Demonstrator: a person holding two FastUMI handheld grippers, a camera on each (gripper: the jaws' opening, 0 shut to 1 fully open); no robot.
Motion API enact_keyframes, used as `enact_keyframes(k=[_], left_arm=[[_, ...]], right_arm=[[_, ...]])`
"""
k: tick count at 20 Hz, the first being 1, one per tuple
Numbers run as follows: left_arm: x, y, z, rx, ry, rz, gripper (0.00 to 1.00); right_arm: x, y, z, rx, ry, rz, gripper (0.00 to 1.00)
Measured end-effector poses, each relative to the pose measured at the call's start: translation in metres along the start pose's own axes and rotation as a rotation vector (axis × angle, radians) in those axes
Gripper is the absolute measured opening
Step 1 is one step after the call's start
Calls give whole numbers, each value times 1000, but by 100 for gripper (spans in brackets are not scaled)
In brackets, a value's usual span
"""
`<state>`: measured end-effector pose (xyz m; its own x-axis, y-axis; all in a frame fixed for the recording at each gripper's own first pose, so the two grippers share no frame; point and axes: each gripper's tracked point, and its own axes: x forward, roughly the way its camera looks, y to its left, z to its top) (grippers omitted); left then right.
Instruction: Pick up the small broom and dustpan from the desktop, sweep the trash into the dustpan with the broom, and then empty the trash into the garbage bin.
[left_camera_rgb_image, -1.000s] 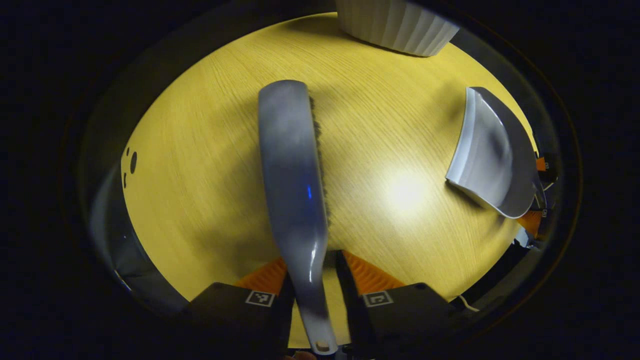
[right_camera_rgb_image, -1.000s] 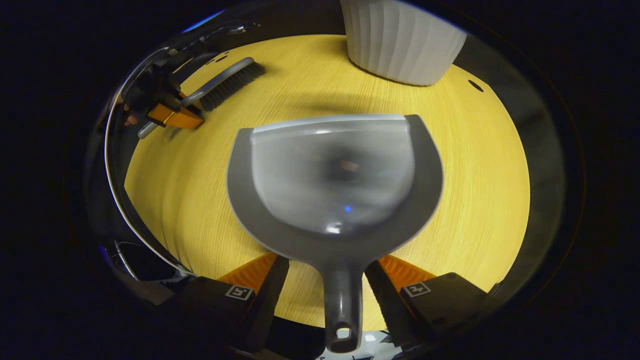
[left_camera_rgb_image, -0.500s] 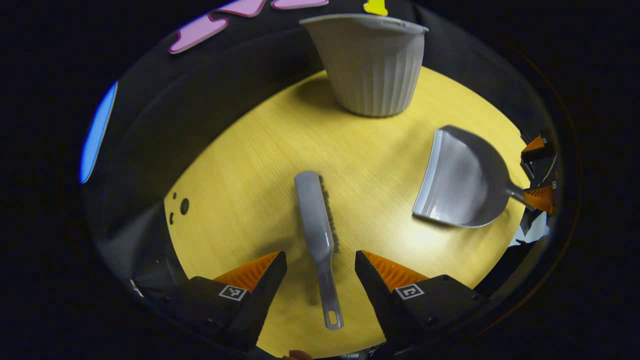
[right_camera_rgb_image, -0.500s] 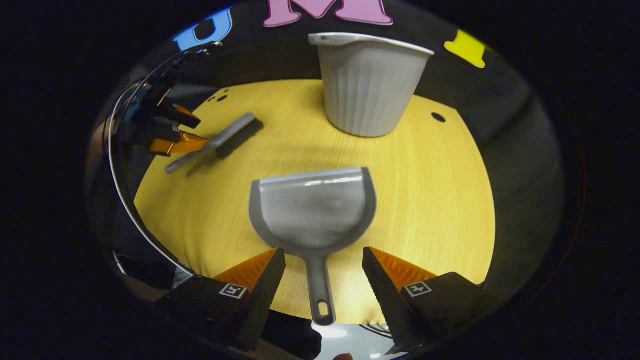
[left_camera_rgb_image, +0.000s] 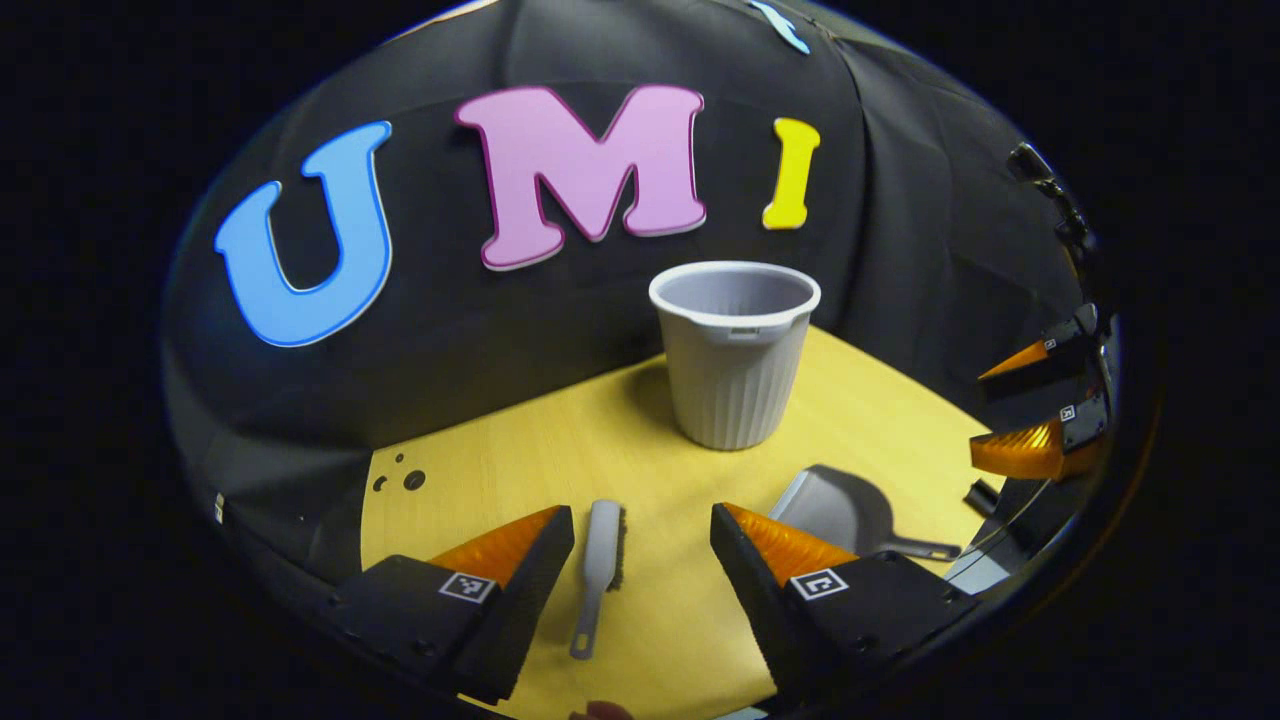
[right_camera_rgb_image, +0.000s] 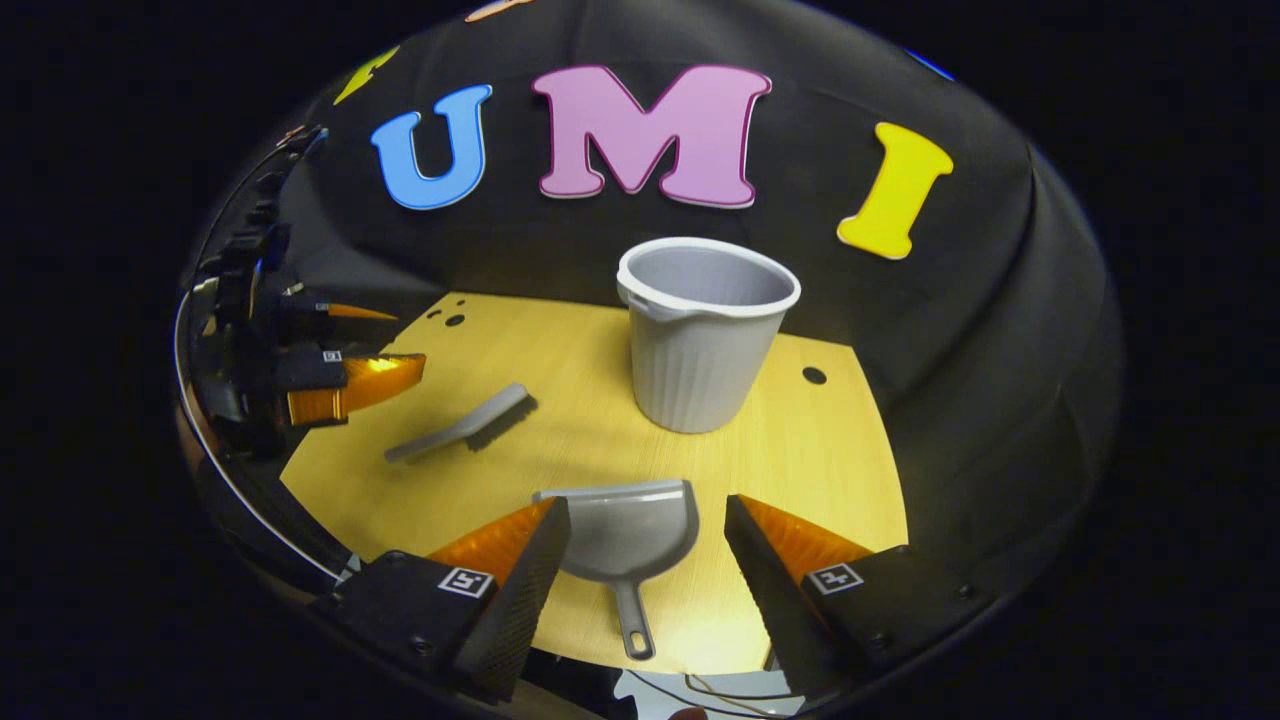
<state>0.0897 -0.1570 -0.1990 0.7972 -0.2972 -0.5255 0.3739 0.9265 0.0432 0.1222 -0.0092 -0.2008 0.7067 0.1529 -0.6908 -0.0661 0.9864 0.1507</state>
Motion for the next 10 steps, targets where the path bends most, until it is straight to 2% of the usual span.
enact_keyframes(k=[6, 10], left_arm=[[-65, -1, 51, -90, -228, 62, 91], [-102, 7, 69, -89, -330, 117, 91]], right_arm=[[-32, -3, 63, 18, -200, -90, 99], [-58, 1, 90, 60, -328, -118, 99]])
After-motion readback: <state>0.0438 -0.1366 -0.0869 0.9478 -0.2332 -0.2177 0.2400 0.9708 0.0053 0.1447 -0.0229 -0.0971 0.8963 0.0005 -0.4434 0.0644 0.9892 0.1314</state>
